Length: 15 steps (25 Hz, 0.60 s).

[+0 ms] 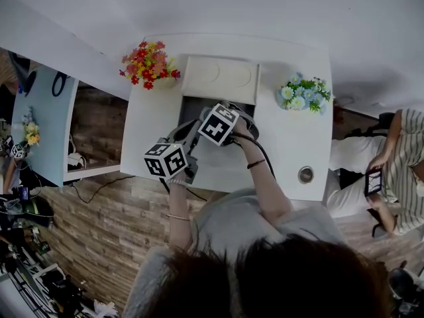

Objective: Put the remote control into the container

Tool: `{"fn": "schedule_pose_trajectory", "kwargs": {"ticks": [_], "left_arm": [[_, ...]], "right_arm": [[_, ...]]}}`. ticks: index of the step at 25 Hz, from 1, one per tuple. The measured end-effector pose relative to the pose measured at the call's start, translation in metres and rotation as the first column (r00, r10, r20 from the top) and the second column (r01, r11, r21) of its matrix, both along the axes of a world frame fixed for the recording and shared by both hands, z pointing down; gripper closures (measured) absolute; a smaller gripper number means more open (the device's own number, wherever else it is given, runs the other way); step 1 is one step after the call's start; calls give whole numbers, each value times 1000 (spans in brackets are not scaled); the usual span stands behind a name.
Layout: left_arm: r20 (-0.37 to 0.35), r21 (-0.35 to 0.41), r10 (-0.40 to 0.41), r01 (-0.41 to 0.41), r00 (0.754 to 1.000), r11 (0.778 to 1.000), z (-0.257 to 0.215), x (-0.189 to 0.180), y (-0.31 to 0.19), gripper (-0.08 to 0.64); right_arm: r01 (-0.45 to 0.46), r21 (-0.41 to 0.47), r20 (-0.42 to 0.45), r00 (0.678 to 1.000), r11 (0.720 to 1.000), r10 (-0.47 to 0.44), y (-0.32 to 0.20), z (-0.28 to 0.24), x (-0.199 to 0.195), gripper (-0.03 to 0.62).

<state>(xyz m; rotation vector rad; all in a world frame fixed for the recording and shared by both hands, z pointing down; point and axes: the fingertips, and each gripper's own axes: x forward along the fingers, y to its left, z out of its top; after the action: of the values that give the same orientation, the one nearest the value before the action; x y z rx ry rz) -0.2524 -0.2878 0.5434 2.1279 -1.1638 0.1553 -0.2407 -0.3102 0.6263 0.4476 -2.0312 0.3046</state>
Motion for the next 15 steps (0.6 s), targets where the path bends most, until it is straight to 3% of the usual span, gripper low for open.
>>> {"fn": "schedule_pose_trajectory", "kwargs": {"ticks": [8,15], "left_arm": [[-2,6,-9,9,1000,1000,-3,-3,2,557],[-3,23,-2,2,1000,1000,-8,0,3,557]], "right_arm": [[24,10,-13,1000,1000,-24,2,1,-1,307],[12,57,30,999,998,-13,0,-8,-3,307]]}}
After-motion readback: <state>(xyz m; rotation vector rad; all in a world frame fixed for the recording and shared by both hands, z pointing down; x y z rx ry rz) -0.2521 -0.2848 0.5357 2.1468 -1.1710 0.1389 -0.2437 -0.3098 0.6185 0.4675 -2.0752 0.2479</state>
